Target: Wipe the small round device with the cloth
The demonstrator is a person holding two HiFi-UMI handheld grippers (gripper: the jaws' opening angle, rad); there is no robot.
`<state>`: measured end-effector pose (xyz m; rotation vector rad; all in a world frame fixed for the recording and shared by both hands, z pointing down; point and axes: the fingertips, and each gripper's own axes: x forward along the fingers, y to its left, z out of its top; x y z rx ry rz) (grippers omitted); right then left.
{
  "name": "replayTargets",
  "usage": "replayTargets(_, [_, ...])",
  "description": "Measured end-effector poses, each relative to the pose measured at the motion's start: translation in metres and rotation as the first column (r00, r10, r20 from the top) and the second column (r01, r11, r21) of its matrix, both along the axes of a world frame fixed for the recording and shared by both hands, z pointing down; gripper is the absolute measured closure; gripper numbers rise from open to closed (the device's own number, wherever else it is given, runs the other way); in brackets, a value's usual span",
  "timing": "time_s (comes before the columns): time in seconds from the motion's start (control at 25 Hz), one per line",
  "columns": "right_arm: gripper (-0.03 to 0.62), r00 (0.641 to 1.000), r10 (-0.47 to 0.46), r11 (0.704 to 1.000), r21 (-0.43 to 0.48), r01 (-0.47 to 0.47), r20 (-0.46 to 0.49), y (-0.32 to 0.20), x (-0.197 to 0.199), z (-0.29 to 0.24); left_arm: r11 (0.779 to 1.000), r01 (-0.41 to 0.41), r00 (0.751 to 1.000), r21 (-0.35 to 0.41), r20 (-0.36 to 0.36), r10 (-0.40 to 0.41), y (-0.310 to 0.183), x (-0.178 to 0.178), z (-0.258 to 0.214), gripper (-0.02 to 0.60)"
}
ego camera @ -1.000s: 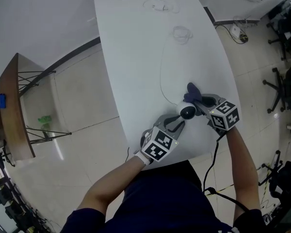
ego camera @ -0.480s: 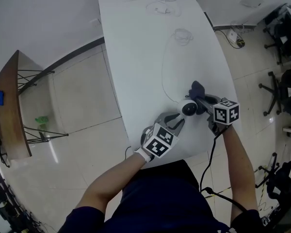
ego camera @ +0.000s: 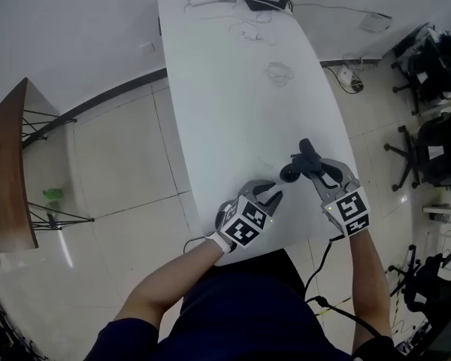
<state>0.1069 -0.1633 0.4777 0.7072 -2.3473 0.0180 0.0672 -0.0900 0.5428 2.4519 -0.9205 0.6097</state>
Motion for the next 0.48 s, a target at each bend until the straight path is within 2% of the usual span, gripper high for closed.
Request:
replayTargets(0.12, [0.530, 0.979, -0.148, 0.986, 0.059, 0.157, -0.142, 0.016, -0.020, 0.000, 1.000, -0.009, 1.000, 0.008, 0.007, 0.009, 0.000, 0.009, -0.003, 0.488])
replayTargets(0.24, [0.530, 0.937, -0.252, 0.959, 0.064, 0.274, -0.242, 0.018, -0.029, 0.011, 1.000, 0.003, 1.000, 0.024, 0.024, -0.003, 0.000, 0.015, -0.005, 0.488])
replayTargets(0.36, [0.530, 0.897, -0.335, 0.932, 0.037, 0.360, -0.287, 0.010, -0.034, 0.024, 0.998, 0.030, 0.998, 0.047, 0.056, -0.033, -0.002, 0.019, -0.001, 0.487])
replayTargets(0.48, [0.530, 0.883, -0.391, 0.918, -0.045, 0.394, -0.261, -0.005, -0.033, 0.036, 0.998, 0.049, 0.996, 0.027, 0.068, -0.050, 0.001, 0.026, 0.007, 0.487])
